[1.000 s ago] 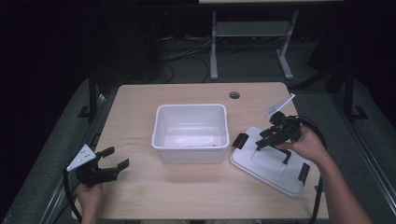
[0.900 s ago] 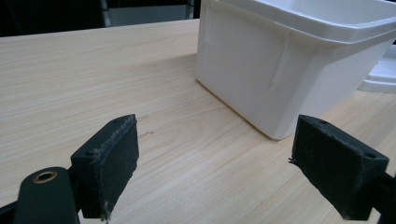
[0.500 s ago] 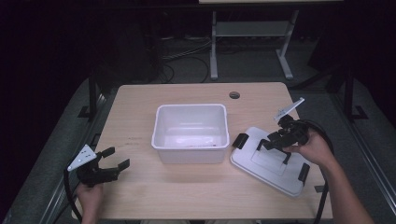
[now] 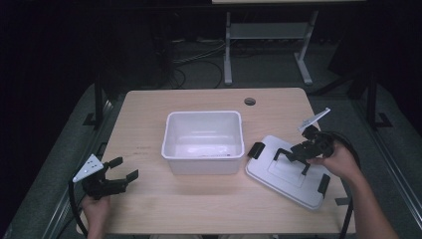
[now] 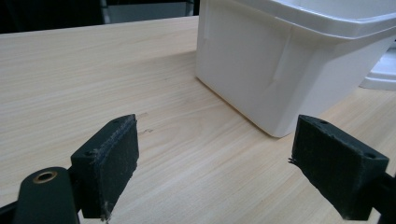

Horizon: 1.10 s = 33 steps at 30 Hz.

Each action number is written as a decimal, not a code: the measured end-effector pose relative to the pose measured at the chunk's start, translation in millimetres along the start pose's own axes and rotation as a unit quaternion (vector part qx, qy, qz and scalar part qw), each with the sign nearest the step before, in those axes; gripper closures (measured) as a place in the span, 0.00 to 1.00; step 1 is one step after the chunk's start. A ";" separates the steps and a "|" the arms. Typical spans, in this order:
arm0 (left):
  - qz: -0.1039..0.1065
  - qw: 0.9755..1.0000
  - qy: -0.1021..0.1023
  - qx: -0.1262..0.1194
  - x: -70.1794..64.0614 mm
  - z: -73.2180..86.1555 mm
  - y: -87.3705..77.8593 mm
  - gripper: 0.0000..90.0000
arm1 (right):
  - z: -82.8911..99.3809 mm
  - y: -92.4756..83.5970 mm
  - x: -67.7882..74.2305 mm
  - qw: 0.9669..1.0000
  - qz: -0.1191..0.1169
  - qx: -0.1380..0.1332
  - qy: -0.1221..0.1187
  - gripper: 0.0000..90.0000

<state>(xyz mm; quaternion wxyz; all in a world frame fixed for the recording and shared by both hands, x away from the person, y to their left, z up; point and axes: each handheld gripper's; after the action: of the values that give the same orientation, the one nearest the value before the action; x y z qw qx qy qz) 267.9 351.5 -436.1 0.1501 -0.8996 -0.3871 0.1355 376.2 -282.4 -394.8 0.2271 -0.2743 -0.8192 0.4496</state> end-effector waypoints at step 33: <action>-0.001 1.000 0.001 0.001 0.1 -0.1 0.3 0.16 | 14.8 8.6 -1.3 1.000 -0.019 -0.014 0.001 0.91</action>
<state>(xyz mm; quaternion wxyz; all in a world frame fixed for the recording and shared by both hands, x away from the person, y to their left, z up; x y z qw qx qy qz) 268.2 351.4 -436.1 0.1513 -0.8995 -0.3873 0.1343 370.1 -288.5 -409.7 0.2329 -0.2626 -0.8299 0.4336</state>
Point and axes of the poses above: each handheld gripper's, and its own axes: y roughly forward along the jaws, z roughly out of its underside, x roughly to its left, and after that the axes turned 5 degrees about z, right-handed
